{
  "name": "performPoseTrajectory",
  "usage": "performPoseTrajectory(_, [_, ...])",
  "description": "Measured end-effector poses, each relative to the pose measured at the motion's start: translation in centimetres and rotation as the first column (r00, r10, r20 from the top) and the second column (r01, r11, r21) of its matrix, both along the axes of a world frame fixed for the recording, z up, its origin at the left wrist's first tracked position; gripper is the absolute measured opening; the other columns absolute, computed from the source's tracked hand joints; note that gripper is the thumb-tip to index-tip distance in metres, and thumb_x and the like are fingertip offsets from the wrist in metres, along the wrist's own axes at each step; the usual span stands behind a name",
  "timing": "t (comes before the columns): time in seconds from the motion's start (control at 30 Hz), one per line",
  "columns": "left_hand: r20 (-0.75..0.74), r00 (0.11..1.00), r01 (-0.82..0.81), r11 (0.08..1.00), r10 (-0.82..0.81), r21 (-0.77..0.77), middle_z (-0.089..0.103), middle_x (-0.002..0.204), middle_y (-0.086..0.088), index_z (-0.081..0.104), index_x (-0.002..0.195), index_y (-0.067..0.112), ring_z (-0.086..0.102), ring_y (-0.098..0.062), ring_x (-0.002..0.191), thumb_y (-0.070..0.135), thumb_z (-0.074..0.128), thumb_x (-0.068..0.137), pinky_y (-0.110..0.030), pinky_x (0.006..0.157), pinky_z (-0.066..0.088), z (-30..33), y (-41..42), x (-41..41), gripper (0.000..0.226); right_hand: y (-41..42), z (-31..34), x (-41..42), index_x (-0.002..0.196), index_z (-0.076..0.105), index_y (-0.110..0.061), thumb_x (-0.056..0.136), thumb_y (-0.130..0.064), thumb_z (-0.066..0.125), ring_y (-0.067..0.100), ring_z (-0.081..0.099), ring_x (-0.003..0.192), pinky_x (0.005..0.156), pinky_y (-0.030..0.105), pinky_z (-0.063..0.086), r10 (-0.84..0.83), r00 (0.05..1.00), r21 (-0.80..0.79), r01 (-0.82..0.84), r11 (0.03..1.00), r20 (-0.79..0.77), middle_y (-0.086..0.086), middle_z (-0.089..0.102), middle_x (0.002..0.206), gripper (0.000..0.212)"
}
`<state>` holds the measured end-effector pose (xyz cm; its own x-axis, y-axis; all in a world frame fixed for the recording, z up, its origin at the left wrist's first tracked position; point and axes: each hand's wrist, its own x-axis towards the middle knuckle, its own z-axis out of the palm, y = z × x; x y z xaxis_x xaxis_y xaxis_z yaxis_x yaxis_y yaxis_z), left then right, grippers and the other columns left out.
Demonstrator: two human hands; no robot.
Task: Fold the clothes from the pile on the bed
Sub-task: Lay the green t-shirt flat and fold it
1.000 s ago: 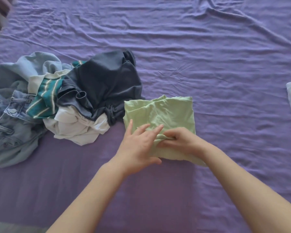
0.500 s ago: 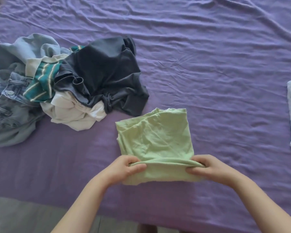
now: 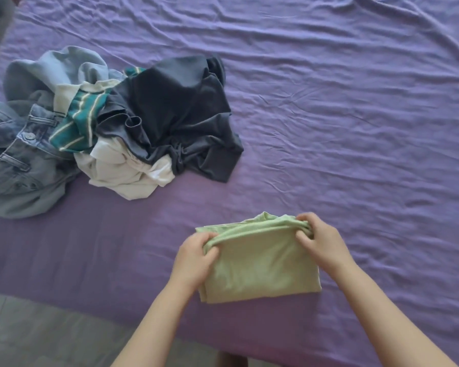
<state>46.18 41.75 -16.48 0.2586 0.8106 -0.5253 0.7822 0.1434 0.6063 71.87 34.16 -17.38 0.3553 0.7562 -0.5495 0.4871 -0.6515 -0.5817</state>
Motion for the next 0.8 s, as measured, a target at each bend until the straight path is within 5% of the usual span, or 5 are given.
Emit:
performPoseTrajectory(0.13, [-0.136, 0.974, -0.158, 0.976, 0.179, 0.151, 0.053, 0.123, -0.006, 0.059, 0.122, 0.013, 0.044, -0.025, 0.118, 0.023, 0.070, 0.082, -0.025, 0.099, 0.028, -2.7, 0.9, 1.1, 0.042, -0.7, -2.4, -1.0, 0.112, 0.060, -0.010, 0.083, -0.010, 0.064, 0.027, 0.054, 0.102, 0.085, 0.028, 0.036, -0.101, 0.982, 0.141, 0.079, 0.987, 0.157, 0.006, 0.063, 0.107, 0.029])
performPoseTrajectory(0.3, [-0.048, 0.776, -0.618, 0.743, 0.629, -0.257, 0.043, 0.139, -0.005, 0.018, 0.148, 0.015, 0.044, -0.021, 0.127, 0.042, 0.079, 0.071, -0.039, 0.107, 0.037, -2.7, -1.5, 0.5, 0.102, -3.5, -3.1, -2.6, 0.137, 0.039, -0.010, 0.078, -0.031, 0.074, 0.025, 0.048, 0.120, 0.101, 0.040, 0.039, -0.344, 0.937, 0.047, 0.341, 0.939, 0.064, 0.009, 0.050, 0.130, 0.072])
performPoseTrajectory(0.47, [-0.036, 0.753, -0.599, 0.662, 0.657, -0.450, 0.068, 0.108, -0.007, 0.057, 0.114, 0.007, 0.068, -0.018, 0.087, 0.025, 0.082, 0.070, -0.027, 0.061, 0.054, -2.2, -2.9, 0.8, 0.054, -4.0, -3.6, -3.5, 0.076, 0.050, -0.022, 0.082, -0.026, 0.068, 0.026, 0.054, 0.083, 0.067, 0.033, 0.035, -0.369, 0.929, 0.024, 0.369, 0.929, 0.007, 0.001, 0.056, 0.081, 0.020])
performPoseTrajectory(0.67, [0.135, 0.827, -0.498, 0.823, 0.546, -0.275, 0.069, 0.099, 0.012, 0.060, 0.099, 0.030, 0.065, -0.008, 0.094, 0.041, 0.072, 0.079, -0.033, 0.084, 0.053, -0.5, -1.9, 4.7, 0.026, -4.6, -2.5, 0.0, 0.079, 0.045, -0.018, 0.087, -0.036, 0.061, 0.024, 0.055, 0.068, 0.062, 0.037, 0.040, -0.432, 0.900, 0.123, 0.436, 0.891, -0.059, -0.002, 0.058, 0.067, 0.026])
performPoseTrajectory(0.8, [0.208, 0.843, -0.385, 0.827, 0.496, -0.410, 0.071, 0.101, 0.008, 0.062, 0.105, 0.033, 0.068, -0.015, 0.096, 0.054, 0.067, 0.075, -0.044, 0.087, 0.054, 0.7, -1.7, 10.7, 0.037, -6.2, -0.6, 6.2, 0.069, 0.045, -0.019, 0.088, -0.039, 0.058, 0.006, 0.050, 0.058, 0.057, 0.018, 0.037, -0.525, 0.849, 0.233, 0.523, 0.820, -0.057, -0.006, 0.053, 0.059, 0.031])
